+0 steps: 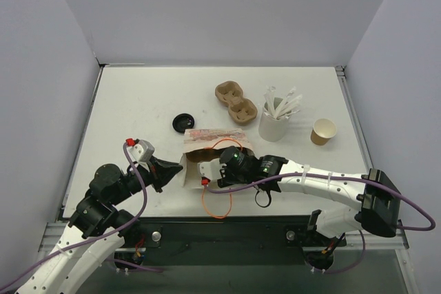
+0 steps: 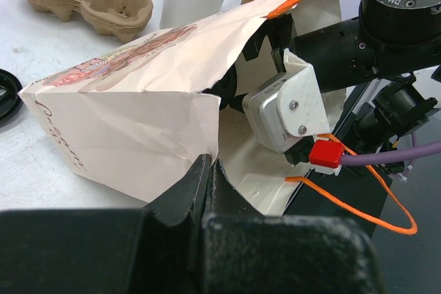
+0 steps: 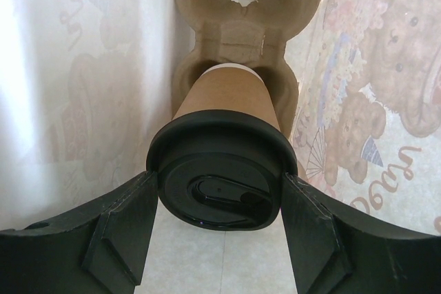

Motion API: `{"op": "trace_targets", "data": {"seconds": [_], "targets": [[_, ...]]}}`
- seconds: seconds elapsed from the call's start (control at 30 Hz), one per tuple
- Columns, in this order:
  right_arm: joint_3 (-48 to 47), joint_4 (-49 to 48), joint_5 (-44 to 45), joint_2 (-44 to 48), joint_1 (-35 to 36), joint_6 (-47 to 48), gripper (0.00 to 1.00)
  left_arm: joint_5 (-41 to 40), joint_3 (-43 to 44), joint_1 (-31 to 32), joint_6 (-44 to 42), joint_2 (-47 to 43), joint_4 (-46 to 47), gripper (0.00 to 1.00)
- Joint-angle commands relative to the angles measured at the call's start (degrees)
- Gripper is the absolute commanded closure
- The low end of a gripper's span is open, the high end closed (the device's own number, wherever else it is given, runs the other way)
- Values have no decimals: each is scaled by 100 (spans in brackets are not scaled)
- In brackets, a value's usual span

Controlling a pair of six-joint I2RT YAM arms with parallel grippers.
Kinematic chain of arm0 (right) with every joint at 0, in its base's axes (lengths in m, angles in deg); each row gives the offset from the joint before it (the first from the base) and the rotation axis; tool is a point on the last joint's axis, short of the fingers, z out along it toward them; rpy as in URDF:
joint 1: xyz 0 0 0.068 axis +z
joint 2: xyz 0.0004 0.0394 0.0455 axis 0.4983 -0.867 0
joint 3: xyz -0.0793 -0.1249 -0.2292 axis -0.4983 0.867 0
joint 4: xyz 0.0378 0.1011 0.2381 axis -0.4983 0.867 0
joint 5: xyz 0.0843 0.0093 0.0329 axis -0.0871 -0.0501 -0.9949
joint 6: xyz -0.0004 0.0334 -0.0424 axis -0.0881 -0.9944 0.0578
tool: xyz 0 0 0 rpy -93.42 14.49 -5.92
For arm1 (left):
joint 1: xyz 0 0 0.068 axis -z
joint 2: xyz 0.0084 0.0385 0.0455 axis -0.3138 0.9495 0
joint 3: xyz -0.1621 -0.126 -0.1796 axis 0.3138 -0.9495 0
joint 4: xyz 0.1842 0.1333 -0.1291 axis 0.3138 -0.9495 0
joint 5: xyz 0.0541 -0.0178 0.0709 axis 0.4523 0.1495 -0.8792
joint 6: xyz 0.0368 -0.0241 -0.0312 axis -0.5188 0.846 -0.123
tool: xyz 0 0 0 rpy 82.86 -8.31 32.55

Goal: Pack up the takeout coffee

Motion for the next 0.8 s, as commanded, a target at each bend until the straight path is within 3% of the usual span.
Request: {"op": "trace_targets", "data": {"seconds": [0.0,0.77], "targets": [[-140,145,307,-103,-59,120,64,85,56,-20,-53,15,302,100],[-175,153,589,-103,-112,58,64,77,39,-20,-53,6,284,100]]}}
